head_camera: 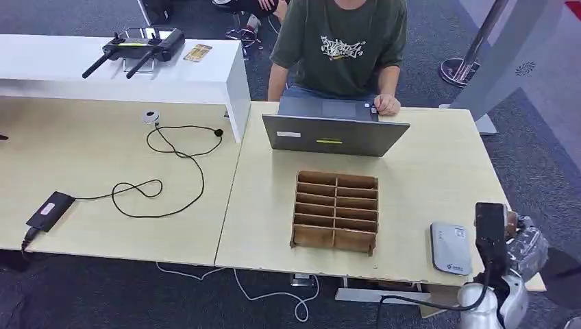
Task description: Pass the card to the sensor for recognition and then transmit it.
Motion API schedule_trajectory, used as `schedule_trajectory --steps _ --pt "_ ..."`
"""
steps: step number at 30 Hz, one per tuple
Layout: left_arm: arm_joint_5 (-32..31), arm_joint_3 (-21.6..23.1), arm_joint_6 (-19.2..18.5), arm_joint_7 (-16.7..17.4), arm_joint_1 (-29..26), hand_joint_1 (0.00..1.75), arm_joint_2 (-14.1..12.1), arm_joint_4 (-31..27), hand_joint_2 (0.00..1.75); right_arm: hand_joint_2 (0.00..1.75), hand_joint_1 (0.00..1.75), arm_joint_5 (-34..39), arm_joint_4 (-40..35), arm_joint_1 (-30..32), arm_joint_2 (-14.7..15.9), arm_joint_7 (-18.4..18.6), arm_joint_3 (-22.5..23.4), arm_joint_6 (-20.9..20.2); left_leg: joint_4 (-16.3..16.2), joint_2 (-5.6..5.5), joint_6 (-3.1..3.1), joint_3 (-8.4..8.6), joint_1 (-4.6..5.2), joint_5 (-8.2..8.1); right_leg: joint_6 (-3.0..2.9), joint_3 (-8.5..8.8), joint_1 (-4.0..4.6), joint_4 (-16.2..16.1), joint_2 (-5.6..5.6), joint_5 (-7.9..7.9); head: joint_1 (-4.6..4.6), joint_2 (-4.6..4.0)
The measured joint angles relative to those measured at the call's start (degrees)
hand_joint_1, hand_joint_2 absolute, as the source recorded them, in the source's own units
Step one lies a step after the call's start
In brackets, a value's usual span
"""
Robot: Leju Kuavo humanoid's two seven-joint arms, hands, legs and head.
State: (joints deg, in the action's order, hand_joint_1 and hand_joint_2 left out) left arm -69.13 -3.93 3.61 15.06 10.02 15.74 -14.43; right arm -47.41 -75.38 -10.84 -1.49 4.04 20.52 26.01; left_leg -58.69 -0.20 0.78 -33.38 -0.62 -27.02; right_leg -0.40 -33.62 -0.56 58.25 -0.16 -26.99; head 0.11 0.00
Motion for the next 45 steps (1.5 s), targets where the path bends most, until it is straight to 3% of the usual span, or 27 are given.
schedule_trajectory --steps 25,45 --pt "0.8 0.0 0.9 -0.6 -0.4 0.00 -0.2 0.0 0.00 1.75 1.75 -1.1 0.1 1.8 -2.3 1.1 2.1 -1.5 0.0 0.00 0.00 -0.01 0.00 0.00 0.00 0.00 0.00 0.0 -0.01 0.00 0.00 0.00" --pt "1.4 0.0 1.4 -0.5 -0.5 0.00 -0.2 0.0 0.00 1.75 1.75 -1.9 8.1 -1.0 -2.5 3.1 2.1 -3.2 0.0 -0.01 0.00 -0.02 0.00 0.00 0.00 0.00 0.00 0.0 -0.03 0.00 0.00 0.00"
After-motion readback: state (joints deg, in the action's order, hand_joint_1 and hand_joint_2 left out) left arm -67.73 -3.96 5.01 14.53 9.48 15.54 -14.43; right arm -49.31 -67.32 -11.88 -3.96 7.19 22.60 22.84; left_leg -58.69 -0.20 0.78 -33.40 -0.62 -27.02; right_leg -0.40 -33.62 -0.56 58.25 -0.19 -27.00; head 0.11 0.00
